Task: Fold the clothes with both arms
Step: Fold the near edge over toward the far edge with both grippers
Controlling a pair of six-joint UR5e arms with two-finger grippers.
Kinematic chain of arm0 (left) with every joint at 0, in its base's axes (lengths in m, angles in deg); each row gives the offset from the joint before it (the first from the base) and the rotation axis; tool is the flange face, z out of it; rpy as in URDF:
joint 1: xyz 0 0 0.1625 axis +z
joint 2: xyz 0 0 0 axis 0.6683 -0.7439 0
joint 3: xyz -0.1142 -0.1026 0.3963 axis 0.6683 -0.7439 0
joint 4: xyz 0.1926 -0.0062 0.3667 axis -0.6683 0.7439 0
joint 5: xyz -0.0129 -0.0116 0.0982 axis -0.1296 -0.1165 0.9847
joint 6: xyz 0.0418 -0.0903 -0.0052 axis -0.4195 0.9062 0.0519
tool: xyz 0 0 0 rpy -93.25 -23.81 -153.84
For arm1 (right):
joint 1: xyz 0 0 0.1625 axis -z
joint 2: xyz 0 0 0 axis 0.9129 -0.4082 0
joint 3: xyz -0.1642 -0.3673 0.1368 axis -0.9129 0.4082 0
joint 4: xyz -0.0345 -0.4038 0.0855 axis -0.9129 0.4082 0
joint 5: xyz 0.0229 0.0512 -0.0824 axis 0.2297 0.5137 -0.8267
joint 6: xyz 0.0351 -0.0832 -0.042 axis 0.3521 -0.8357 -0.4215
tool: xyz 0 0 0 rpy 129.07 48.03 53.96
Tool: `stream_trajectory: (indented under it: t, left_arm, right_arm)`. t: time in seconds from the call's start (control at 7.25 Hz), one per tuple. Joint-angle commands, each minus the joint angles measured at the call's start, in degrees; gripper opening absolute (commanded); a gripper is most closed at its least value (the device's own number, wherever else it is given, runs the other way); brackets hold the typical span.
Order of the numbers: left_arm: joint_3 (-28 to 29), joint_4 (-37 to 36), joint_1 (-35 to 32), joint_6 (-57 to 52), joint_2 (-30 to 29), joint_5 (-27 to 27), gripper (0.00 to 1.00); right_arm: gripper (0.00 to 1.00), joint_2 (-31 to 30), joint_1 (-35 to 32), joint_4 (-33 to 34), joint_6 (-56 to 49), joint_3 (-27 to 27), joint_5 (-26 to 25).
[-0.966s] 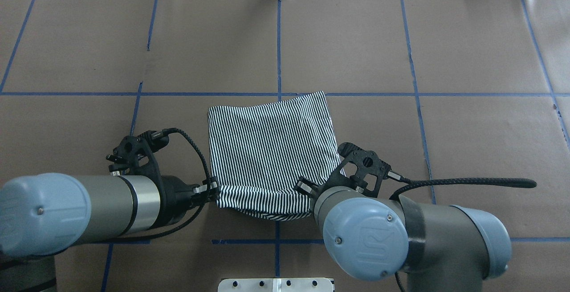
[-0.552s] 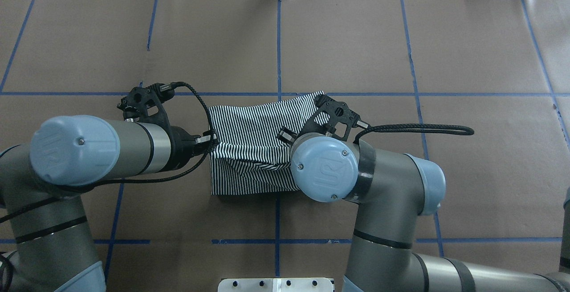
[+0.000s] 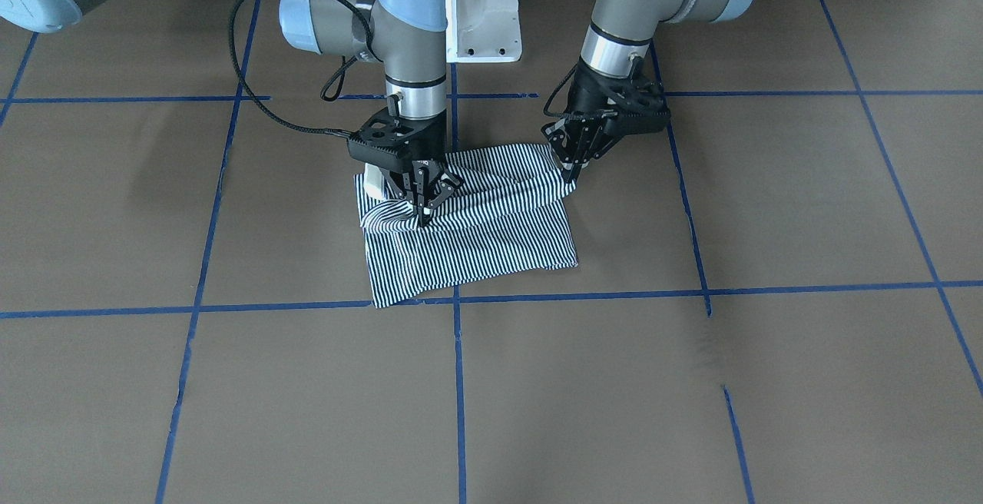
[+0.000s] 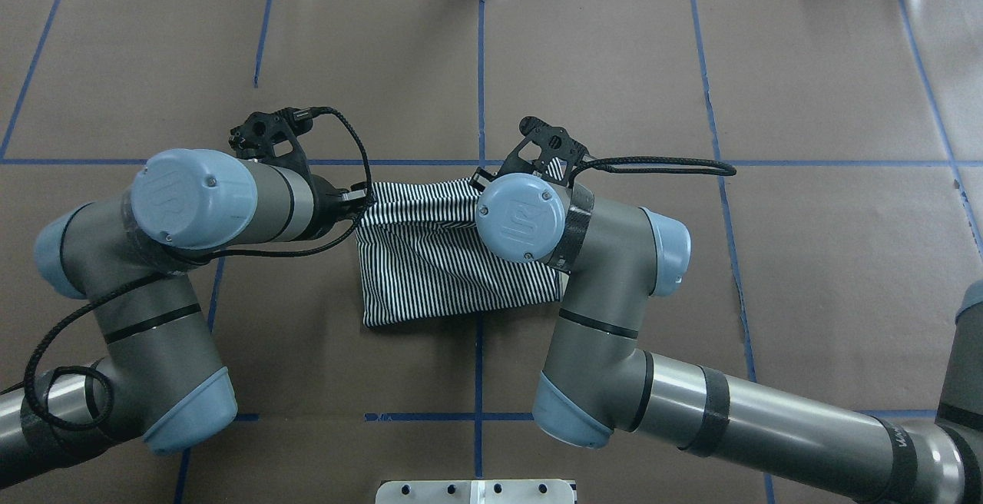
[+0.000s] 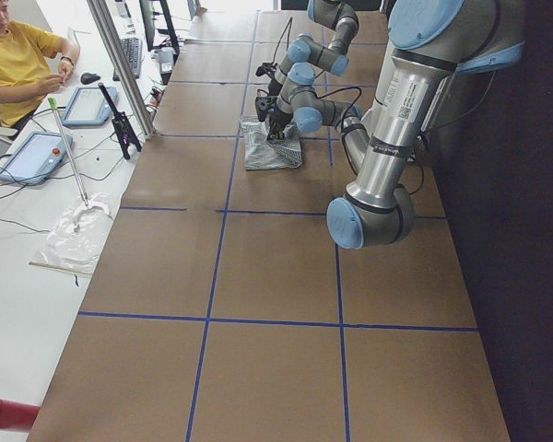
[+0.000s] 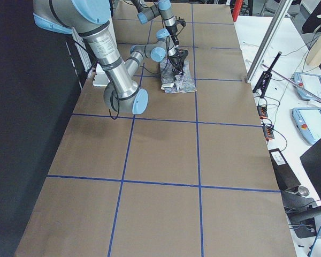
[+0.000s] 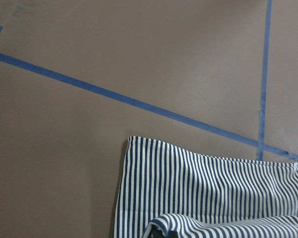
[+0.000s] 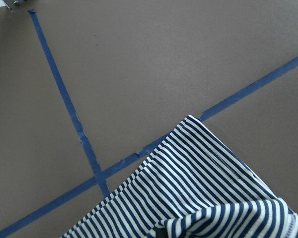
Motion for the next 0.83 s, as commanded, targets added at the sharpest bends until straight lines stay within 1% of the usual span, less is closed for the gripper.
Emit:
stream_trajectory:
  t: [0.0,0.28,0.41,0.55,0.69]
  left_arm:
    - [7.14,6.65,-0.31,-0.24,-0.12,0.12,0.0]
    - [7.6,6.93,-0.31,-0.24,-0.38,0.12,0.0]
    - [7.6,6.76,-0.31,-1.37,-0.38,-0.14,0.65]
    - [6.73,6.58,-0.4,-7.3,-0.38,-0.4,1.0]
    - [5.25,6.58,-1.7,-11.27,-0.12,-1.71,1.0]
  right_arm:
    - [0.0,0.4,-0.22,-0.88,-0.33,2.85,0.0]
    - [0.0,0.4,-0.22,-0.88,-0.5,3.29,0.09]
    - [0.68,0.4,-0.22,-0.88,-4.77,3.38,0.09]
    - [1.0,0.66,-0.22,-0.97,-7.77,3.03,0.0]
    - [1.0,2.23,-0.66,-0.79,-10.32,2.86,0.53]
